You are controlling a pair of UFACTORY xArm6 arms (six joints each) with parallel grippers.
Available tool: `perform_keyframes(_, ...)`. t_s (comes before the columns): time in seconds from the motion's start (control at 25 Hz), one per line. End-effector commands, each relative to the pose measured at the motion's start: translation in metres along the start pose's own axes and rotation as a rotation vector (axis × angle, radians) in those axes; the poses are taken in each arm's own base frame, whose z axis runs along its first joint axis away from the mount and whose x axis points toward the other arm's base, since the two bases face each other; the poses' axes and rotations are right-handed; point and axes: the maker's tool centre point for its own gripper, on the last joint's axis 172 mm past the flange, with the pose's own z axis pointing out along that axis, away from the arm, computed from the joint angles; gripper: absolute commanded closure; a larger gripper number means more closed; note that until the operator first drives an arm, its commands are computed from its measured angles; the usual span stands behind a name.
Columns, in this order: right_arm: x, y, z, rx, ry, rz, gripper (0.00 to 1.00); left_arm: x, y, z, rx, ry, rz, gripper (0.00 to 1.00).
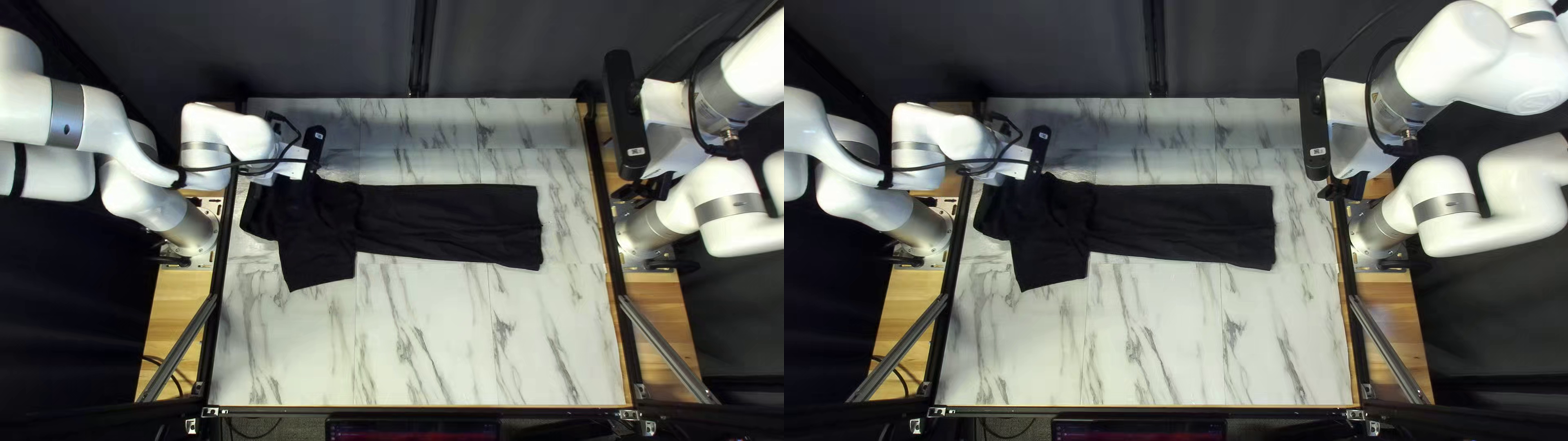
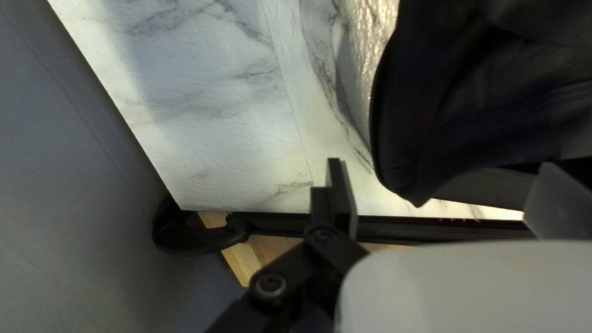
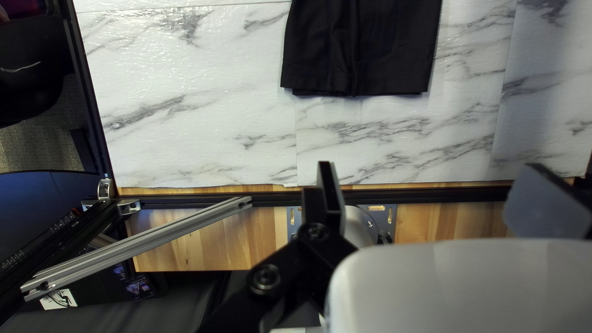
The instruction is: Fold t-shirt
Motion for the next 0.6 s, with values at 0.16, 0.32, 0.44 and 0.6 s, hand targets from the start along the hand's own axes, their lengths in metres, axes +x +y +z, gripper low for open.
perform_keyframes(0.16,0.0,0.0,0.0,0.0,0.0,0.0,0.0,0.0,-0.004,-0.002,0.002,-0.003,0.011,0.08)
perform_keyframes(0.32,0.0,0.0,0.0,0.0,0.0,0.0,0.0,0.004,-0.007,-0.003,0.005,-0.015,0.019,0.59)
perform_keyframes(0.44,0.0,0.0,0.0,0.0,0.0,0.0,0.0,0.004,-0.009,-0.002,0.006,-0.02,0.023,0.87)
perform_keyframes(0.6,0.0,0.0,0.0,0.0,0.0,0.0,0.0,0.005,-0.013,0.0,0.005,-0.024,0.025,0.93)
